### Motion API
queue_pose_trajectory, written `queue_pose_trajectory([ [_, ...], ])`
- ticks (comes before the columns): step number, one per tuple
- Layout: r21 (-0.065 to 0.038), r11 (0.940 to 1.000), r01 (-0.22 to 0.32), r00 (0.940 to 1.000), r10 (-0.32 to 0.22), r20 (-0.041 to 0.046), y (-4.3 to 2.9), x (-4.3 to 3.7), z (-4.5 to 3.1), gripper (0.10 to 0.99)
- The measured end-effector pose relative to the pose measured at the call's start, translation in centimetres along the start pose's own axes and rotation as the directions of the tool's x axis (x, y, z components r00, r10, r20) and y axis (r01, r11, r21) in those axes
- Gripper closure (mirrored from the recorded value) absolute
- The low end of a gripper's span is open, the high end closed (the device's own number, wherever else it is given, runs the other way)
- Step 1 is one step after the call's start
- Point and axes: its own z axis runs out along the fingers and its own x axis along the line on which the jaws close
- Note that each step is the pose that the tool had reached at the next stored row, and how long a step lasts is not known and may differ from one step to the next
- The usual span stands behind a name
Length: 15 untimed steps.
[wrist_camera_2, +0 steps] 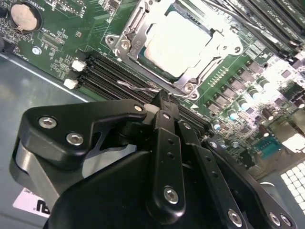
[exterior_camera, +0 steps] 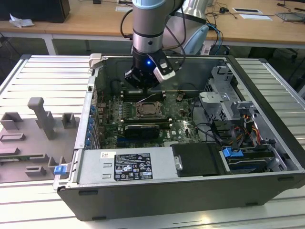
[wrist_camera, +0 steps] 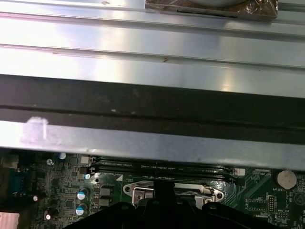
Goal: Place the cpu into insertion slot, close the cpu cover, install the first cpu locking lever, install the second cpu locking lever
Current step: 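Install the first cpu locking lever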
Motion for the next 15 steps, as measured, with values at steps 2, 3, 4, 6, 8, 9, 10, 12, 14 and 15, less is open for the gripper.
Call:
queue_pose_trajectory([
  [2, 0.0, 1.0, 0.0, 1.0, 0.0, -0.0001, 0.07, -0.22, 0.05, 0.98],
  [3, 0.0, 1.0, 0.0, 1.0, 0.0, 0.0, 0.11, -0.31, 0.07, 0.98],
  [4, 0.0, 1.0, 0.0, 1.0, 0.0, 0.0, 0.17, -0.4, 0.09, 0.98],
  [6, 0.0, 1.0, 0.0, 1.0, 0.0, 0.0, 0.32, -0.58, 0.15, 0.98],
  [8, 0.0, 1.0, 0.0, 1.0, 0.0, -0.0001, 0.47, -0.73, 0.2, 0.98],
  [9, 0.0, 1.0, 0.0, 1.0, 0.0, 0.0001, 0.52, -0.85, 0.25, 0.98],
  [10, 0.0, 1.0, 0.0, 1.0, 0.0, 0.0, 0.54, -1.0, 0.27, 0.98],
  [12, 0.0, 1.0, 0.0, 1.0, 0.0, 0.0002, 0.52, -1.35, 0.31, 0.98],
  [14, 0.0, 1.0, -0.001, 1.0, 0.001, 0.0001, 0.49, -1.72, 0.36, 0.98],
  [15, 0.0, 1.0, -0.001, 1.0, 0.001, 0.0001, 0.48, -1.92, 0.43, 0.98],
])
